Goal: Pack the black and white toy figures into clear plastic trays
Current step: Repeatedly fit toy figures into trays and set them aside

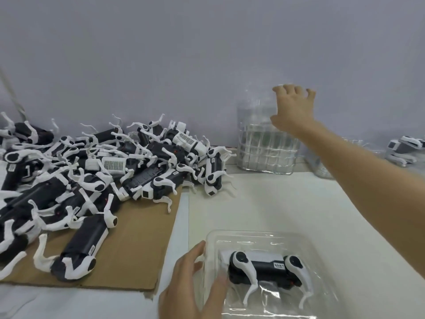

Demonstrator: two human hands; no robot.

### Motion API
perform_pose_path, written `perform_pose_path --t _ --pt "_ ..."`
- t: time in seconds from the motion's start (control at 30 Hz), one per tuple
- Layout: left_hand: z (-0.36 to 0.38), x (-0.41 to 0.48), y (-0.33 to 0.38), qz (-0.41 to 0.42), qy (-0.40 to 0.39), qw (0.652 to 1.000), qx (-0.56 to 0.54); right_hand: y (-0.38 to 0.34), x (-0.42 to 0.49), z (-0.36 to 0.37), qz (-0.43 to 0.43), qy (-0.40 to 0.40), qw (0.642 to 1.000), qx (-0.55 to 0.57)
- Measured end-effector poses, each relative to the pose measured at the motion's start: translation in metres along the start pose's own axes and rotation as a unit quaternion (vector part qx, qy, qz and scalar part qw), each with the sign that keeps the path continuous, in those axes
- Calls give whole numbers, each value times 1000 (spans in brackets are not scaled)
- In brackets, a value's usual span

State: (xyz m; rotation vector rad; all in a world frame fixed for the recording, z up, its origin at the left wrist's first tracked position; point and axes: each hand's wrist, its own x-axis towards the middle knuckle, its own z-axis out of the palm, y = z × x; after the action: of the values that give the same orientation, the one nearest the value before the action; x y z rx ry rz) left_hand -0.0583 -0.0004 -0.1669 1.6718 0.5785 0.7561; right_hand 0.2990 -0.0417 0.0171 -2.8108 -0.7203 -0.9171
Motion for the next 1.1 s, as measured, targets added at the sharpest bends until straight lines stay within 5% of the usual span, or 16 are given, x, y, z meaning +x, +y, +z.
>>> perform_pose_path --t 0.2,0.27,0.37,0.47,0.57,0.83,1.03,1.1 --pt "3 -2 4 18 59 997 -42 3 -22 -2 13 65 997 36" --pt "3 -4 8 21 54 997 -47 -3 -43 -24 9 36 988 153" --pt "0 -8 13 21 48 997 -51 -15 -116 -70 -65 -80 909 404" --pt "-2 -11 14 -6 36 997 -67 -27 -222 -104 -280 -253 863 336" --pt "-3 -16 15 -18 9 998 -68 -34 -292 -100 -373 -333 843 196" --pt "2 -18 13 -34 -44 997 -48 20 -244 -33 -144 -231 955 118" --pt "3 -21 19 -18 -62 997 -45 62 -199 5 26 -195 980 2" --pt "2 -21 20 -16 -56 997 -43 54 -195 11 21 -153 988 2"
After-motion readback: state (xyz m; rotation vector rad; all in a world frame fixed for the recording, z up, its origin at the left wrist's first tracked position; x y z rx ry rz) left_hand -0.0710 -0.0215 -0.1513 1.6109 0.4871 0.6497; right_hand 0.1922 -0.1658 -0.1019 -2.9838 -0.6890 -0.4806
